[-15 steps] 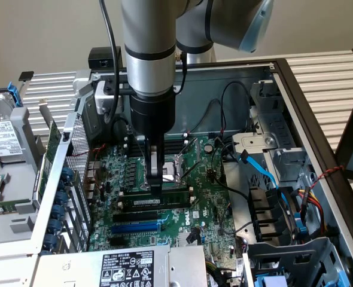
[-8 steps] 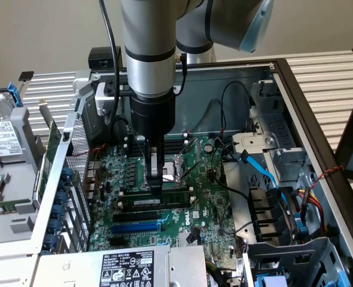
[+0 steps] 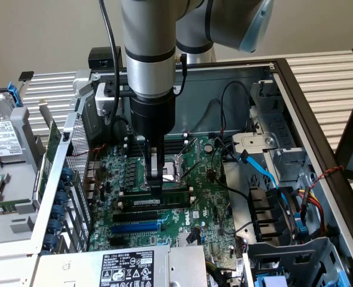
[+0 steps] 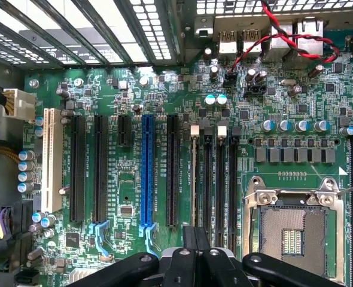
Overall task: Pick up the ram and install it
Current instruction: 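Press down the ram until it locks into place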
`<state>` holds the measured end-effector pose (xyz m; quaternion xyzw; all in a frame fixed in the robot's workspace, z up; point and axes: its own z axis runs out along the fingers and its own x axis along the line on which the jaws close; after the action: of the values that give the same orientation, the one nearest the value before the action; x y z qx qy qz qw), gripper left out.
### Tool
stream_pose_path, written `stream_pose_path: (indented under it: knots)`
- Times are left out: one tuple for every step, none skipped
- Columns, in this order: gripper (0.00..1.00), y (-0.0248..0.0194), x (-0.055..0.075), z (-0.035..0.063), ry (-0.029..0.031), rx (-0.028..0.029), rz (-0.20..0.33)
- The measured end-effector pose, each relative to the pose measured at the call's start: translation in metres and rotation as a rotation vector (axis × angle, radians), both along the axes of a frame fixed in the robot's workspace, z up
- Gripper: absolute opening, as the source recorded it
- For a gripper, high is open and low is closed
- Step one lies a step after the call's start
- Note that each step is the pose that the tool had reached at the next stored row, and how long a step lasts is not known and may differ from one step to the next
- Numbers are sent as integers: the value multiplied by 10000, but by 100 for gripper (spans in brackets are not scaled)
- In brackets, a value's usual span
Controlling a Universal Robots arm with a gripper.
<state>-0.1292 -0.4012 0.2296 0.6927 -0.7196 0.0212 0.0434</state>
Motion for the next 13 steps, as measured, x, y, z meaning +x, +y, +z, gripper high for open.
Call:
stream_pose_path:
  knots:
    - [10, 0, 0, -1, -1, 1, 1]
    - [10, 0, 0, 0, 0, 1, 0]
    - [10, 0, -1, -1, -1, 1, 0]
    - [10, 0, -1, -1, -1, 1, 0]
    - [10, 0, -1, -1, -1, 1, 0]
    - [10, -1, -1, -1, -1, 1, 0]
    - [10, -2, -2, -1, -2, 2, -1]
    - [10, -4, -2, -1, -1, 2, -1]
    - [10, -6, -2, -1, -1, 2, 0]
    - [10, -7, -2, -1, -1, 1, 0]
    - [10, -8, -2, 0, -1, 1, -1]
    - [10, -9, -2, -1, -1, 1, -1]
    - [10, -10, -3, 0, -1, 1, 0]
